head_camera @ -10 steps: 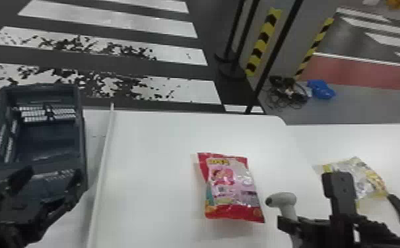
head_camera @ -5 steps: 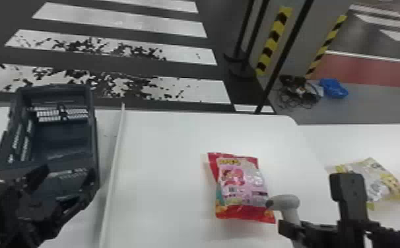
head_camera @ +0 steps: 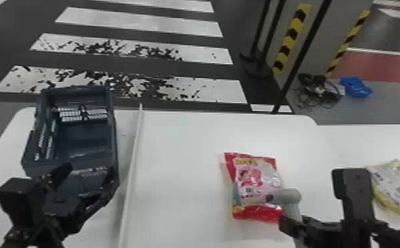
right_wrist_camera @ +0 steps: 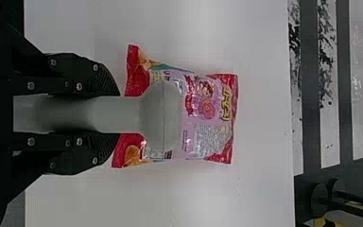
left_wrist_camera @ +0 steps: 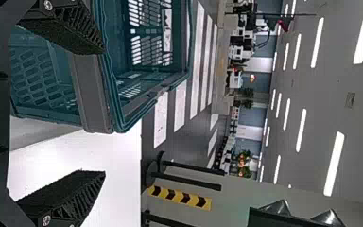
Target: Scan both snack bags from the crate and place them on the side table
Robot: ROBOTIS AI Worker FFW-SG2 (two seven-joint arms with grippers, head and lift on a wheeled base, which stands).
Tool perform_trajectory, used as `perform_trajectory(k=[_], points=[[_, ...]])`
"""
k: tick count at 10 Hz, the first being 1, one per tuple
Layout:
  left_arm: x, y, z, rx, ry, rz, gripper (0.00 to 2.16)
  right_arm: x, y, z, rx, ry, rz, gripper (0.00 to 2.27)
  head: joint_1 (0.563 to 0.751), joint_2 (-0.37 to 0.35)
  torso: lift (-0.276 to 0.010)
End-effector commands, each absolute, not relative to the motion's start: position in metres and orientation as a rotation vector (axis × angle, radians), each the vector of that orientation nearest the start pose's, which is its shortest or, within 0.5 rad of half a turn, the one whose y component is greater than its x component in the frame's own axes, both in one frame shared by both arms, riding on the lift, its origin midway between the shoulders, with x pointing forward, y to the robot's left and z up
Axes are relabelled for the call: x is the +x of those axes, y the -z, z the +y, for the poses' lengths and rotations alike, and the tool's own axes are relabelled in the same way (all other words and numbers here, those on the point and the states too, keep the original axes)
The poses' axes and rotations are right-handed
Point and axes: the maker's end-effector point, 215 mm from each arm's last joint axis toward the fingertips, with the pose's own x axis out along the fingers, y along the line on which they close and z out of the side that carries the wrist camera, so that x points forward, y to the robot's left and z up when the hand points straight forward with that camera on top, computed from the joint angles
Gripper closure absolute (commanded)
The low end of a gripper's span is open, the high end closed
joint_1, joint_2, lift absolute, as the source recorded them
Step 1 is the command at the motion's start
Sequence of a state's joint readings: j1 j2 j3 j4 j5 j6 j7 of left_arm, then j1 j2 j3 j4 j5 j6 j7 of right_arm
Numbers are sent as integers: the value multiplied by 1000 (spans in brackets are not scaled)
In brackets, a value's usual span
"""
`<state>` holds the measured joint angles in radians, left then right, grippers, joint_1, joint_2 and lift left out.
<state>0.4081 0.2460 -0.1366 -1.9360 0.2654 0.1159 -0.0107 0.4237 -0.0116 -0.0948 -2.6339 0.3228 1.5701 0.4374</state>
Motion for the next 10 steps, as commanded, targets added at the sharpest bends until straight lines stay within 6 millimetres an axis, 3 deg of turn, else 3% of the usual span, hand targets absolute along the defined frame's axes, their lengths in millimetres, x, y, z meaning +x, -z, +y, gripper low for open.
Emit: perform_trajectory(k=[1,4,10], points=[[456,403,179,-77,227,204,87,319,409,-260,41,-32,927,2250,695,-145,-95],[456,402,179,-75,230,203,87,331,404,-245,13,-49,909,2250,695,-108,-95],[455,404,181,-74,227,207,87,348,434,-231,-16,-68,963,2250,695,-82,-95]])
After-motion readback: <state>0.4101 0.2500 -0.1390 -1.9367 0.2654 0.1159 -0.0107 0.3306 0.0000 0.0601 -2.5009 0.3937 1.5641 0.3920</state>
